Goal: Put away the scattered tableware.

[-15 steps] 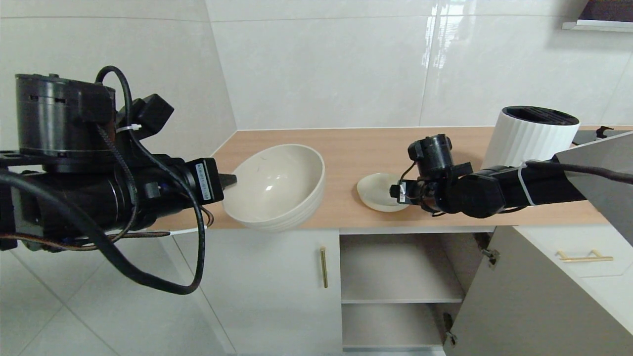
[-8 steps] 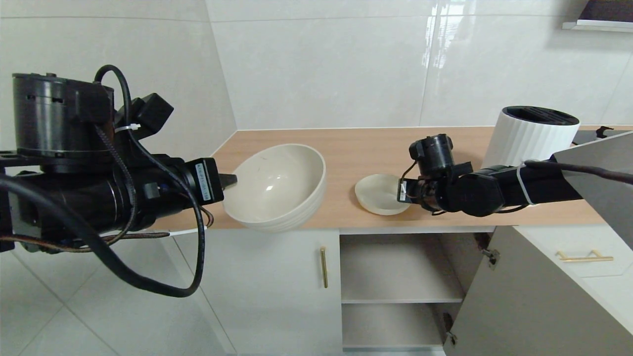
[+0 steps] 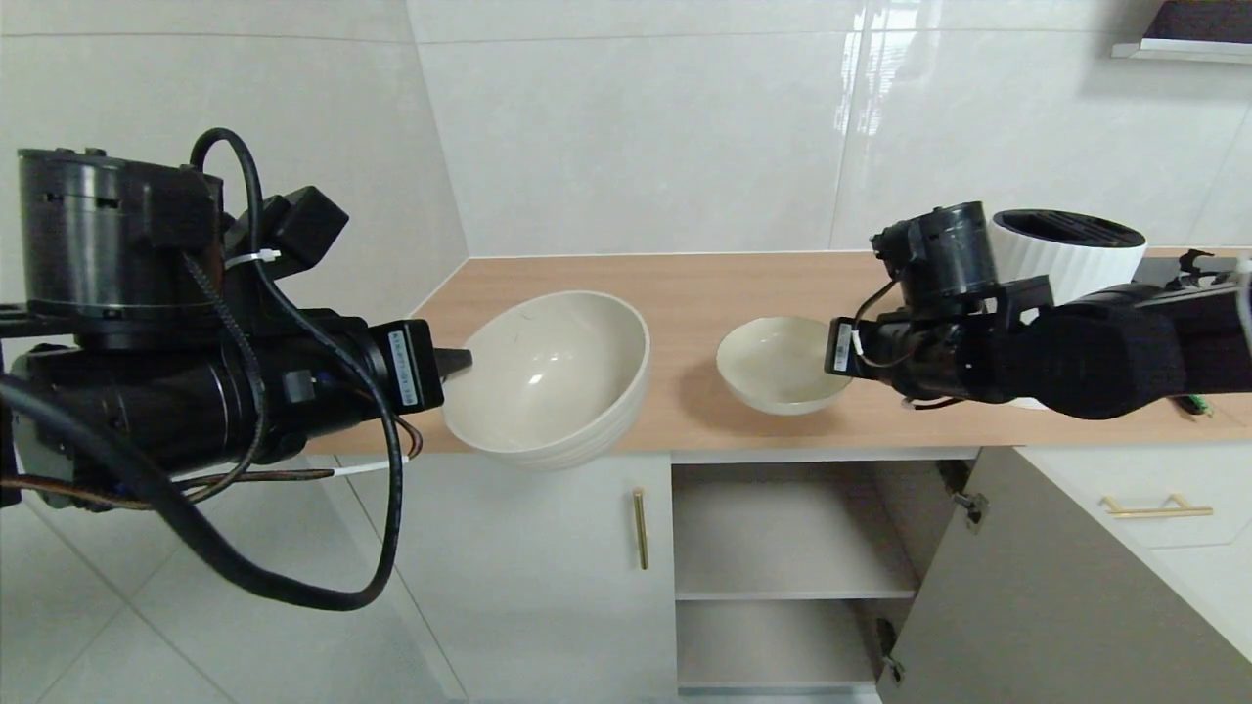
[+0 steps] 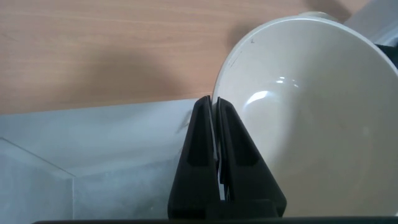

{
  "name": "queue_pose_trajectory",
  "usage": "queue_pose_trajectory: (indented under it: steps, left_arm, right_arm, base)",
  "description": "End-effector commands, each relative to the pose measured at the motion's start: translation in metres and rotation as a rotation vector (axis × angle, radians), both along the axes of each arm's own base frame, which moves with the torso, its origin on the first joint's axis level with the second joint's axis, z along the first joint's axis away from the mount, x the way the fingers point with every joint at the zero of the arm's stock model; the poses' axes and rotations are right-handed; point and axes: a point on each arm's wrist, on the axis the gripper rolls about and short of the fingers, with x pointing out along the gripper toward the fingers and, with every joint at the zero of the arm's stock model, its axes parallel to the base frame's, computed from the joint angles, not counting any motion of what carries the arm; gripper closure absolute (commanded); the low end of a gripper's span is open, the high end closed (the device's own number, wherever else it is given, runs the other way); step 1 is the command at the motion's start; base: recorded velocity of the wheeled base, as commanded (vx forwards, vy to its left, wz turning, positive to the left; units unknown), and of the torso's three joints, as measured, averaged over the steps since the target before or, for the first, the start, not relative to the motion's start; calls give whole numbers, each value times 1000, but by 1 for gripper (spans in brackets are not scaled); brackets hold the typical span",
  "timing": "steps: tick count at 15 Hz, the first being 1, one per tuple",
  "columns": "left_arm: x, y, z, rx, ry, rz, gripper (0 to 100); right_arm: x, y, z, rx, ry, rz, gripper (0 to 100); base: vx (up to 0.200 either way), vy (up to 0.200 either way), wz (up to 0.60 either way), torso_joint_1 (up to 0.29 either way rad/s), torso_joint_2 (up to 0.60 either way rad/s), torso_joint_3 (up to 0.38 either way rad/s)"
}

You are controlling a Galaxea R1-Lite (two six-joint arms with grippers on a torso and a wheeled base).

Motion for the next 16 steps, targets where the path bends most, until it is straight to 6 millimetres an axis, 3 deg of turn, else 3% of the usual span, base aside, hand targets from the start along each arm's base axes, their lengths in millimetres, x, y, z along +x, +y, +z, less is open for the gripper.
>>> queue_pose_trajectory:
  steps: [1, 3, 8, 16]
  left_arm:
    - [-4, -1, 3, -4, -10, -11, 100]
    - [-7, 0, 5, -9, -18, -12, 100]
    - [-7, 0, 3, -3, -9, -11, 100]
    - [-8, -4, 1, 1, -1, -24, 100]
  right_arm:
    - [-46, -13, 32, 17, -9, 51, 100]
    - [-65, -11, 34, 49, 17, 60, 100]
    - [-76, -5, 15, 44, 82, 79, 100]
    - [-77, -6, 15, 40, 80, 76, 100]
  base:
    - [0, 0, 0, 0, 0, 0]
    - [0, 0, 0, 0, 0, 0]
    - [0, 0, 0, 0, 0, 0]
    - [-200, 0, 0, 1, 2, 2]
